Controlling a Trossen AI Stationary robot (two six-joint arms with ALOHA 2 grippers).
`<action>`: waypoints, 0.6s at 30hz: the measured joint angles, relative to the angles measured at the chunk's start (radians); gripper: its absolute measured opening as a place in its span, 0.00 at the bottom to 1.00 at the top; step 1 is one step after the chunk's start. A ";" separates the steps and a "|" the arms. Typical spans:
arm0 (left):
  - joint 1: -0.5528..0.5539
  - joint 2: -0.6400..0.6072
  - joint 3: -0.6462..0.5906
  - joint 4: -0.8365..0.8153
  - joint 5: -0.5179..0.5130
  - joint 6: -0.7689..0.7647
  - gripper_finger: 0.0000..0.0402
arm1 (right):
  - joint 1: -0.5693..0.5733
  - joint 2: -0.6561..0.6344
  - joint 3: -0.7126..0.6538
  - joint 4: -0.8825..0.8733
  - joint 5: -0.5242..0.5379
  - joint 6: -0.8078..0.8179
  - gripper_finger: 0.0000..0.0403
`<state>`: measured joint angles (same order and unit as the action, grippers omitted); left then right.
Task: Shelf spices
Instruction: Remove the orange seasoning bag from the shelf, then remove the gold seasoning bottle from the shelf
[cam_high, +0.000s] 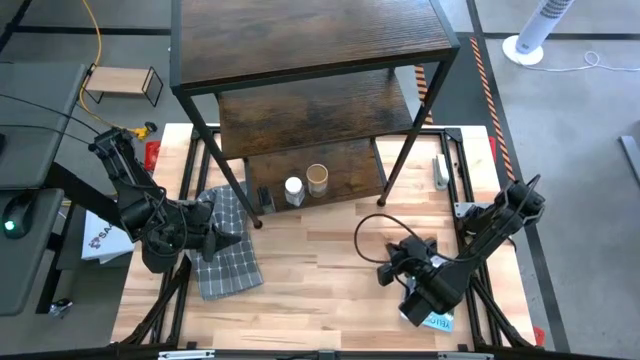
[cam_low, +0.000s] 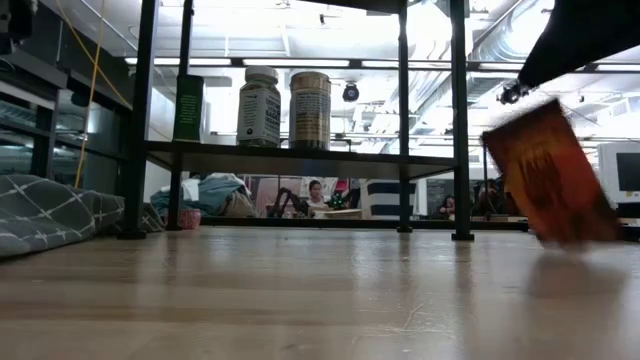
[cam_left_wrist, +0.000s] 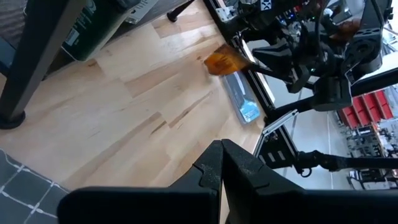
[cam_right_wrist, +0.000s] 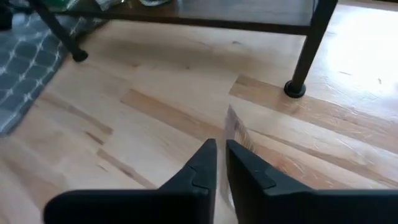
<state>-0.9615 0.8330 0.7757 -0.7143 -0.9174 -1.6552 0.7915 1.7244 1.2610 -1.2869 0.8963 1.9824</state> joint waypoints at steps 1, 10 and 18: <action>0.000 0.000 0.000 -0.001 0.003 -0.007 0.01 | 0.000 0.009 0.000 0.005 -0.007 -0.012 0.10; 0.000 0.000 0.000 -0.002 0.026 -0.045 0.01 | 0.017 0.062 0.000 0.031 -0.068 0.069 0.24; 0.000 0.000 0.000 -0.036 0.019 -0.064 0.01 | -0.014 -0.047 0.042 0.099 -0.208 -0.180 0.30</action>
<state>-0.9615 0.8330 0.7757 -0.7503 -0.8981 -1.7189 0.7771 1.6778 1.3033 -1.1884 0.6879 1.8022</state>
